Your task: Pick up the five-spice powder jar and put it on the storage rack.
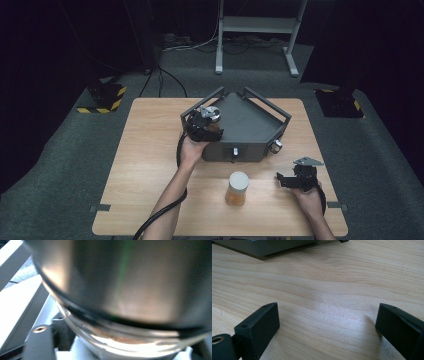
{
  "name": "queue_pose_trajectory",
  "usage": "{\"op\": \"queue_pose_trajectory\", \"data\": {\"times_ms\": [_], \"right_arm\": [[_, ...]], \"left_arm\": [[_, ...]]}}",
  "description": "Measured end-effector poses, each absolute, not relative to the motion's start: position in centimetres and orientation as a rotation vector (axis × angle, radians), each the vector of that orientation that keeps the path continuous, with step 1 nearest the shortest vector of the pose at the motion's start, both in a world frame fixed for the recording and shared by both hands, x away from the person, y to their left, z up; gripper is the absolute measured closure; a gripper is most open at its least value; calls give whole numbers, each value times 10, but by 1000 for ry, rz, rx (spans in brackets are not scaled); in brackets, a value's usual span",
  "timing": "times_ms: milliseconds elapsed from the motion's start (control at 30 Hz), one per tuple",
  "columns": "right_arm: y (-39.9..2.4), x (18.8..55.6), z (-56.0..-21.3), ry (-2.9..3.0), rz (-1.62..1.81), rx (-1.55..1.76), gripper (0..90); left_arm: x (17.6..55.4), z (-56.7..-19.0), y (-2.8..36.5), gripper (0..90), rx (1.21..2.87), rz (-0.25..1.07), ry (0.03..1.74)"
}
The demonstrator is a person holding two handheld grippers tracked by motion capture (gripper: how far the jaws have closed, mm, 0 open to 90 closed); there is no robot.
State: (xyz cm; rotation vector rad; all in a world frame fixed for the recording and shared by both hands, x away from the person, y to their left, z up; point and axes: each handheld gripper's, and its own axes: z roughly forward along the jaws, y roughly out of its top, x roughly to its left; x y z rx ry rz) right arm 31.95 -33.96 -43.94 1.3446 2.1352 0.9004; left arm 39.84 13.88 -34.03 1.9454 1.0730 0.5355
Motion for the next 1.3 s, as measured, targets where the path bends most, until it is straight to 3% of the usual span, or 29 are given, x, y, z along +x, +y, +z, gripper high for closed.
{"op": "queue_pose_trajectory", "data": {"times_ms": [67, 133, 333, 467, 500, 533, 567, 600, 667, 700, 733, 767, 800, 833, 867, 900, 933, 1000, 1033, 1300], "right_arm": [[-340, 319, -439, 2135, 900, 1345, 51], [-340, 319, -439, 2135, 900, 1344, 51], [-340, 319, -439, 2135, 900, 1343, 51], [-340, 319, -439, 2135, 900, 1344, 51], [-340, 319, -439, 2135, 900, 1343, 51], [-340, 319, -439, 2135, 900, 1344, 51], [-340, 319, -439, 2135, 900, 1344, 51], [-340, 319, -439, 2135, 900, 1344, 51], [-340, 319, -439, 2135, 900, 1344, 51], [-340, 319, -439, 2135, 900, 1344, 51], [-340, 319, -439, 2135, 900, 1344, 51], [-340, 319, -439, 2135, 900, 1344, 51], [-340, 319, -439, 2135, 900, 1344, 51], [-340, 319, -439, 2135, 900, 1344, 51], [-340, 319, -439, 2135, 900, 1344, 51], [-340, 319, -440, 2134, 901, 1345, 51], [-340, 319, -440, 2134, 901, 1345, 51], [-340, 319, -440, 2134, 901, 1345, 51], [-340, 319, -439, 2135, 901, 1344, 51], [-340, 319, -439, 2135, 900, 1344, 51]], "left_arm": [[394, -346, 138, 158, 1886, 541, 1102], [384, -367, 129, 130, 1700, 559, 1160], [389, -335, 158, 71, 1950, 535, 1067], [384, -335, 163, 57, 1955, 537, 1056], [371, -362, 149, 55, 1663, 497, 1171], [381, -335, 165, 53, 1954, 539, 1055], [379, -335, 166, 51, 1956, 541, 1055], [366, -362, 152, 49, 1672, 504, 1168], [364, -362, 154, 47, 1678, 512, 1172], [372, -336, 170, 45, 1960, 558, 1056], [371, -335, 170, 44, 1963, 558, 1061], [370, -335, 171, 41, 1965, 558, 1060], [358, -361, 158, 41, 1684, 521, 1167], [366, -335, 172, 39, 1967, 563, 1056], [354, -362, 158, 37, 1678, 525, 1166], [363, -336, 174, 35, 1960, 563, 1052], [351, -363, 161, 35, 1670, 518, 1166], [349, -365, 162, 33, 1663, 513, 1170], [344, -379, 153, 33, 1517, 488, 1220], [335, -389, 160, 31, 1504, 486, 1240]]}}
